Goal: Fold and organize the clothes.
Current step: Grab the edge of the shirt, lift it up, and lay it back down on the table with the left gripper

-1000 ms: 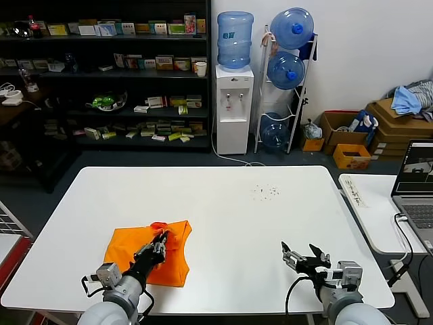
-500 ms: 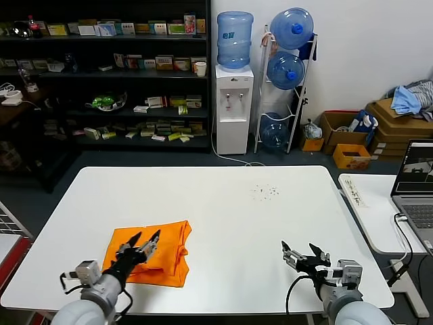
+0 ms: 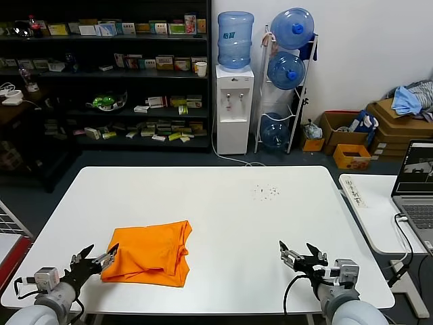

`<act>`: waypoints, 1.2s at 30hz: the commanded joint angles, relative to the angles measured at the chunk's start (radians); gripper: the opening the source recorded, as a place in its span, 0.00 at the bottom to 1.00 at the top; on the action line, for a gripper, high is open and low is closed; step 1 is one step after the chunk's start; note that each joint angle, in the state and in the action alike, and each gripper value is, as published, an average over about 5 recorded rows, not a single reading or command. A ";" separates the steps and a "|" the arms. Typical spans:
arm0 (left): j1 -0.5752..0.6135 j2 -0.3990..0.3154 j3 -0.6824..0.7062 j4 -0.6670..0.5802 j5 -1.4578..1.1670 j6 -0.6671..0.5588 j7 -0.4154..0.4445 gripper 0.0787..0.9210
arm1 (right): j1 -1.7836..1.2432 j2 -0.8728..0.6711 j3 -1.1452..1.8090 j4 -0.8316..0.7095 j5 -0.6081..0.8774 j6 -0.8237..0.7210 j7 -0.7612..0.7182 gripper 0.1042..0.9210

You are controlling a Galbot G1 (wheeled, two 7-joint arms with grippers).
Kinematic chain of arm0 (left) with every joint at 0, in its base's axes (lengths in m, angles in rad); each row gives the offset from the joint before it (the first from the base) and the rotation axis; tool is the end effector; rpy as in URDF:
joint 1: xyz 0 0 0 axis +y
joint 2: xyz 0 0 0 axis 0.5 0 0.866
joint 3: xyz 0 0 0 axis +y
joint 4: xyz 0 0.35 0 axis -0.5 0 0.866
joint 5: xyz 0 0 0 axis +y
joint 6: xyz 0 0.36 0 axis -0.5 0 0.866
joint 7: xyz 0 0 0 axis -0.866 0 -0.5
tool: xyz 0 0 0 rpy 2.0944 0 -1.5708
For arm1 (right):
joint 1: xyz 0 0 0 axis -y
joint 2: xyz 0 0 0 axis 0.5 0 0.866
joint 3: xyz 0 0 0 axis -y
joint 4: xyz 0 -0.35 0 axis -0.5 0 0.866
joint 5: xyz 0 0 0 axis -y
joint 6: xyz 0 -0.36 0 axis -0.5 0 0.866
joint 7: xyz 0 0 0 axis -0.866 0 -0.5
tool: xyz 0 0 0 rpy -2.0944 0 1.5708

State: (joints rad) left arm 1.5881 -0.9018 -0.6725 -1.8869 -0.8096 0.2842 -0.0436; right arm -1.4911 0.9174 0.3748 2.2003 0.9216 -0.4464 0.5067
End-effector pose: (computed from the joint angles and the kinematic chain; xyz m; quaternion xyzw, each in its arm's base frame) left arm 0.2101 0.1875 -0.3073 -0.0226 -0.9678 0.0583 0.2439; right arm 0.2015 -0.0497 -0.2463 0.0302 -0.9557 -0.0813 0.2813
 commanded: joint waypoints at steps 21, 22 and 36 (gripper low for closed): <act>-0.139 0.031 0.098 0.174 -0.037 0.006 0.053 0.87 | -0.019 -0.001 0.014 0.017 0.000 0.000 0.000 0.88; -0.137 0.030 0.101 0.174 -0.032 0.005 0.052 0.85 | -0.019 -0.001 0.015 0.018 0.000 0.000 0.000 0.88; -0.106 -0.006 0.110 0.130 -0.018 -0.050 0.051 0.38 | -0.018 0.002 0.014 0.015 -0.001 0.002 0.000 0.88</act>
State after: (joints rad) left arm 1.4802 -0.8956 -0.5695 -1.7426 -0.8345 0.2621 0.0051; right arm -1.5083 0.9196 0.3881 2.2167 0.9214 -0.4455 0.5060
